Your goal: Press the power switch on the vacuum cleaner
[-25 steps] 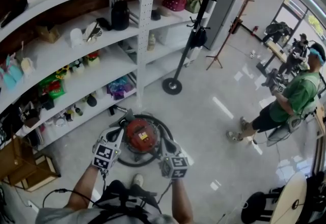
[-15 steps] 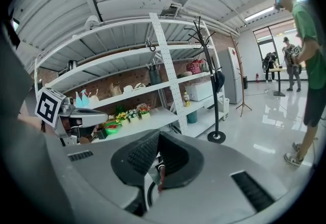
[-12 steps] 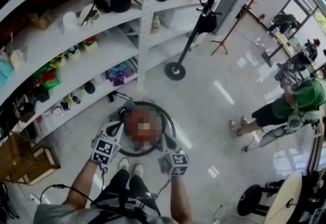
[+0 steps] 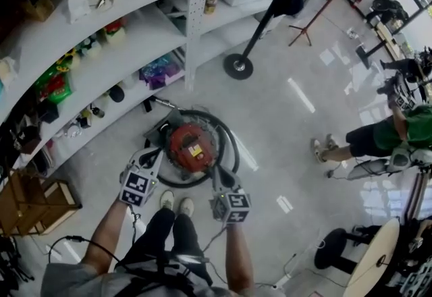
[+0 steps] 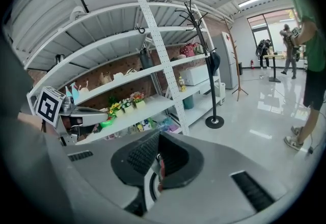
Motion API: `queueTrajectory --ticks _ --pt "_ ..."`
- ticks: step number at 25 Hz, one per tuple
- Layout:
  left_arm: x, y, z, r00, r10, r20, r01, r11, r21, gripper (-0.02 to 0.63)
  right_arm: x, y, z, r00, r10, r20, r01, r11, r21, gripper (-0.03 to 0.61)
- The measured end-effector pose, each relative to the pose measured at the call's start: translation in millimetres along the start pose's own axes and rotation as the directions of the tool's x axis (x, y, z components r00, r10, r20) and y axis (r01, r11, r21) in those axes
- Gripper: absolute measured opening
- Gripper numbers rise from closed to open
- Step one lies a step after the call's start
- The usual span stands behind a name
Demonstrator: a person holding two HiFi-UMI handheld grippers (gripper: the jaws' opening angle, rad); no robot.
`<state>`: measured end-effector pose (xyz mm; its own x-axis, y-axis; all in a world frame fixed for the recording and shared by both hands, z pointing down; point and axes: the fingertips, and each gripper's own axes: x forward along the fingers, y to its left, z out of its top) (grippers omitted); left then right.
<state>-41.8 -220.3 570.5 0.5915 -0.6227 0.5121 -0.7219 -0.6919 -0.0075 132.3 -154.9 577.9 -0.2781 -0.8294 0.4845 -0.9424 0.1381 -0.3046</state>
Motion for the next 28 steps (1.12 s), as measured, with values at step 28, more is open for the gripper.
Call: queueTrajectory --ticks 28 --pt "69.4 -2.9 -142.2 0.988 -0.015 -0.154 0.002 0.996 -0.088 0.006 77.8 -33.0 -142.1 0.980 0.048 -0.193 -0.044 0.999 0.025 0.008"
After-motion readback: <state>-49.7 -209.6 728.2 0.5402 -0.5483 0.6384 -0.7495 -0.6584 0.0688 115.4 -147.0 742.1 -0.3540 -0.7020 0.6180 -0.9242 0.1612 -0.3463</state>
